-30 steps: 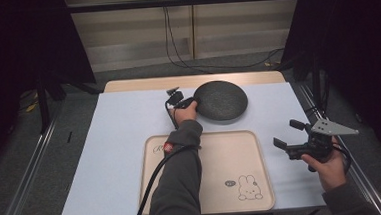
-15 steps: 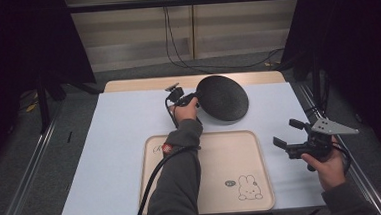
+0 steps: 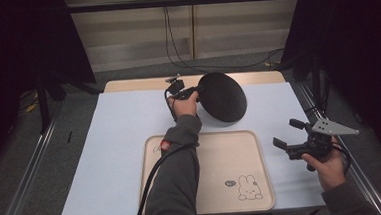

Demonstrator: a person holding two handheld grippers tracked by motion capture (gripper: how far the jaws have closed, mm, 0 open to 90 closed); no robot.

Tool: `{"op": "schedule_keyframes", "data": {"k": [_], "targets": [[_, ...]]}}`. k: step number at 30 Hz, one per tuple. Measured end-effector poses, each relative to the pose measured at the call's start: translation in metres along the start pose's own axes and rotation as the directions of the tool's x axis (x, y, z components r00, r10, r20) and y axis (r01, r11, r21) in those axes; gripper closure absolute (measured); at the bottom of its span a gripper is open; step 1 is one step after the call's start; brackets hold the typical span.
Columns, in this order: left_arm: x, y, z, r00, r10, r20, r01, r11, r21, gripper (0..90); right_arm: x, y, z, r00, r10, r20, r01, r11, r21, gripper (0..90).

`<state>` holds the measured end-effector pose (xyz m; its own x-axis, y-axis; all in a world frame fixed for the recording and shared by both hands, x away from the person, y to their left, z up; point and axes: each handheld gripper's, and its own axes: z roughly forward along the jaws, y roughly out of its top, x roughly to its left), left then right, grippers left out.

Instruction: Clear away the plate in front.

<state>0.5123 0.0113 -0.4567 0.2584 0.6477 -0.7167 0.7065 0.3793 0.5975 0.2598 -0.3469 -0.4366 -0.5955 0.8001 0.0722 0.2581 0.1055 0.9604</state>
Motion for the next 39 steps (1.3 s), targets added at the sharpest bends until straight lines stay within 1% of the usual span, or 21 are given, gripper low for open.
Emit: {"op": "schedule_keyframes", "data": {"k": [2, 5, 11, 13, 14, 17, 18, 19, 20, 21, 22, 24, 25, 26, 29, 30, 31, 32, 35, 36, 39], "targets": [[0.001, 0.003, -0.004, 0.9999, -0.011, -0.003, 0.011, 0.9999, 0.006, 85.9, 0.001, 0.0, 0.0, 0.9999, -0.004, 0.009, 0.004, 1.0, -0.007, 0.1], [0.001, 0.007, -0.01, 0.9996, -0.026, 0.011, 0.026, 0.9996, 0.008, 85.9, 0.001, 0.0, 0.0, 1.0, -0.006, 0.004, 0.006, 1.0, -0.005, 0.1], [-0.002, 0.014, -0.022, 0.9994, -0.024, 0.024, 0.024, 0.9997, 0.005, 85.9, 0.0, -0.001, 0.001, 0.9999, -0.011, -0.003, 0.011, 1.0, 0.0, 0.0], [-0.002, 0.016, -0.027, 0.9995, -0.02, 0.025, 0.019, 0.9998, 0.011, 85.9, 0.001, -0.001, 0.002, 0.9999, -0.013, 0.011, 0.013, 1.0, -0.008, 0.0], [-0.001, 0.016, -0.029, 0.9993, -0.024, 0.028, 0.024, 0.9997, 0.004, 85.7, 0.001, -0.001, 0.001, 0.9998, -0.014, 0.013, 0.014, 1.0, -0.007, 0.0], [0.0, 0.019, -0.037, 0.9996, -0.021, 0.017, 0.02, 0.9996, 0.02, 85.7, 0.001, -0.001, 0.001, 0.9999, -0.012, 0.006, 0.012, 1.0, -0.004, 0.0], [0.001, 0.019, -0.038, 0.9996, -0.02, 0.019, 0.02, 0.9998, 0.01, 85.6, 0.001, -0.001, 0.001, 0.9998, -0.016, 0.01, 0.016, 1.0, -0.003, 0.0], [0.002, 0.02, -0.041, 0.9995, -0.024, 0.02, 0.024, 0.9996, 0.012, 85.6, 0.001, -0.001, 0.001, 0.9998, -0.016, 0.01, 0.016, 1.0, -0.003, 0.0], [0.003, 0.02, -0.044, 0.9996, -0.016, 0.022, 0.015, 0.9997, 0.018, 85.6, 0.001, -0.001, 0.001, 0.9998, -0.02, 0.008, 0.02, 1.0, -0.004, 0.0], [0.004, 0.021, -0.046, 0.9997, -0.015, 0.022, 0.014, 0.9998, 0.012, 85.6, 0.001, -0.001, 0.002, 0.9998, -0.014, 0.015, 0.014, 1.0, -0.009, 0.0], [0.005, 0.022, -0.049, 0.9995, -0.015, 0.026, 0.015, 0.9997, 0.02, 85.6, 0.002, -0.001, 0.002, 0.9997, -0.013, 0.02, 0.013, 1.0, -0.007, 0.0], [0.006, 0.024, -0.056, 0.9995, -0.016, 0.028, 0.015, 0.9998, 0.014, 85.6, 0.002, -0.001, 0.003, 0.9997, -0.021, 0.015, 0.021, 1.0, -0.007, 0.0], [0.006, 0.024, -0.056, 0.9995, -0.016, 0.028, 0.015, 0.9998, 0.014, 85.5, 0.002, -0.001, 0.003, 0.9997, -0.021, 0.015, 0.021, 1.0, -0.007, 0.0], [0.006, 0.025, -0.061, 0.9995, -0.011, 0.031, 0.011, 0.9998, 0.015, 85.5, 0.002, -0.001, 0.003, 0.9997, -0.023, 0.013, 0.023, 1.0, -0.004, 0.0], [0.007, 0.026, -0.066, 0.9992, -0.01, 0.038, 0.009, 0.9997, 0.023, 85.5, 0.002, -0.001, 0.003, 0.9996, -0.027, 0.01, 0.027, 1.0, 0.001, 0.0], [0.007, 0.026, -0.068, 0.9993, -0.02, 0.032, 0.019, 0.9996, 0.02, 85.5, 0.002, -0.001, 0.004, 0.9996, -0.026, 0.013, 0.026, 1.0, -0.002, 0.0], [0.008, 0.027, -0.071, 0.9994, -0.016, 0.031, 0.015, 0.9995, 0.029, 85.5, 0.002, -0.001, 0.004, 0.9995, -0.027, 0.016, 0.027, 1.0, -0.004, 0.0], [0.009, 0.027, -0.076, 0.9989, -0.012, 0.046, 0.011, 0.9995, 0.028, 85.4, 0.001, -0.001, 0.004, 0.9994, -0.032, 0.013, 0.032, 0.999, -0.003, 0.0], [0.01, 0.027, -0.08, 0.9984, -0.014, 0.054, 0.012, 0.9995, 0.028, 85.4, 0.002, -0.002, 0.005, 0.9992, -0.037, 0.017, 0.037, 0.999, -0.007, 0.0], [0.01, 0.026, -0.082, 0.9982, -0.022, 0.055, 0.02, 0.9995, 0.024, 85.4, 0.002, -0.002, 0.004, 0.9993, -0.035, 0.012, 0.035, 0.999, 0.002, 0.0], [0.012, 0.026, -0.088, 0.9976, -0.015, 0.068, 0.013, 0.9995, 0.03, 85.4, 0.002, -0.002, 0.005, 0.9991, -0.041, 0.013, 0.041, 0.999, -0.003, 0.0]]}}
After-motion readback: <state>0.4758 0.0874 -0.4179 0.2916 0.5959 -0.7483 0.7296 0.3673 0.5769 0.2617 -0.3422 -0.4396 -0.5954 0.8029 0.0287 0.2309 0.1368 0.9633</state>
